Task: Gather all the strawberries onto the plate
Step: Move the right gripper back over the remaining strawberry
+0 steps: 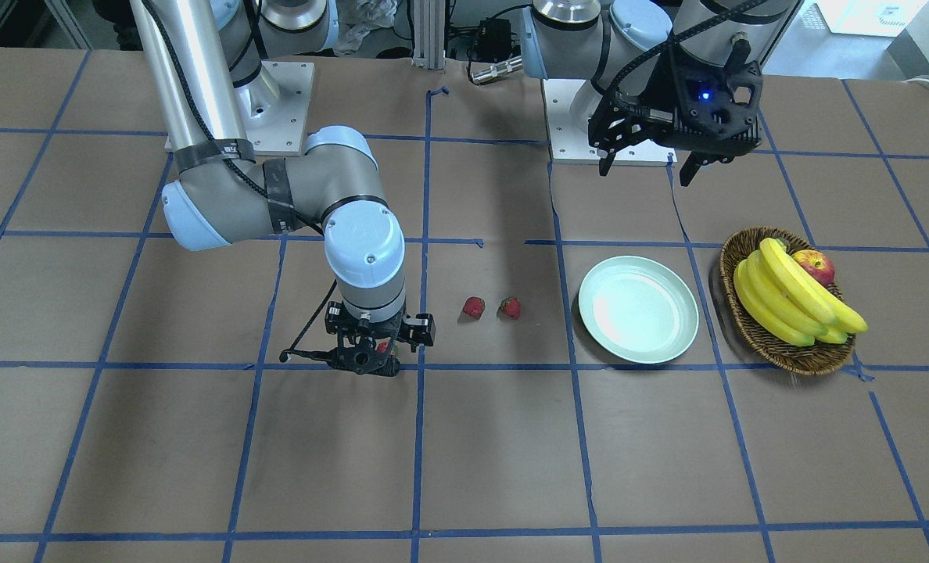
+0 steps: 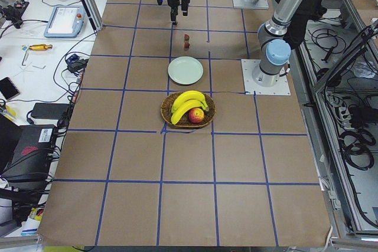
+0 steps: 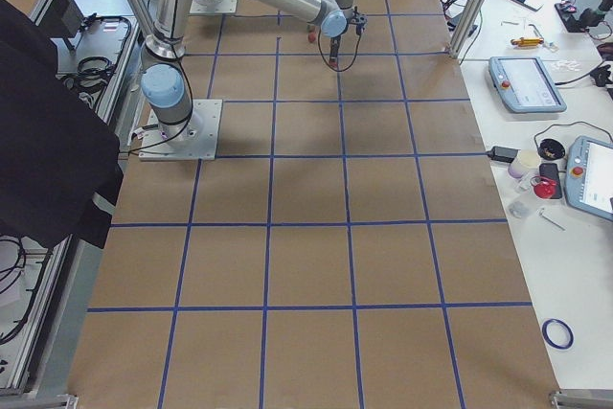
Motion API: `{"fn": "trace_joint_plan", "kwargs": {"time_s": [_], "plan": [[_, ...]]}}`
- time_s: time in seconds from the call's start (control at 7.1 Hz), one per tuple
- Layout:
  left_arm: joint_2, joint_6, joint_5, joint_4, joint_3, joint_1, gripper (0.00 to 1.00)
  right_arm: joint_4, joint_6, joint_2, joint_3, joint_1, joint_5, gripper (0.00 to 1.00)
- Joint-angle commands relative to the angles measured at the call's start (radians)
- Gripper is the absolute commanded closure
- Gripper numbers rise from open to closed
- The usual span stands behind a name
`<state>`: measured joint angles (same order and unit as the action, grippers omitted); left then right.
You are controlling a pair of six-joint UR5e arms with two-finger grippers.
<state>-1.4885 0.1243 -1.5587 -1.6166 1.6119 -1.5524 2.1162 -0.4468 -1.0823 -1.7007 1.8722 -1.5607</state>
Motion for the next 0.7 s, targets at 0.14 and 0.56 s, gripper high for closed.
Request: {"fn": "trace_joint_plan", "kwargs": {"time_s": [0.14,0.56], "plan": [[0.001,-0.002,0.003,-0.002,0.0,0.0,0.0,0.014,-0.038,0.016,-0.031,-0.018,-0.004,0.0],[0.001,-0.002,0.003,-0.002,0.0,0.0,0.0,0.057,-0.043,0.033,-0.031,-0.018,0.014,0.07]]}}
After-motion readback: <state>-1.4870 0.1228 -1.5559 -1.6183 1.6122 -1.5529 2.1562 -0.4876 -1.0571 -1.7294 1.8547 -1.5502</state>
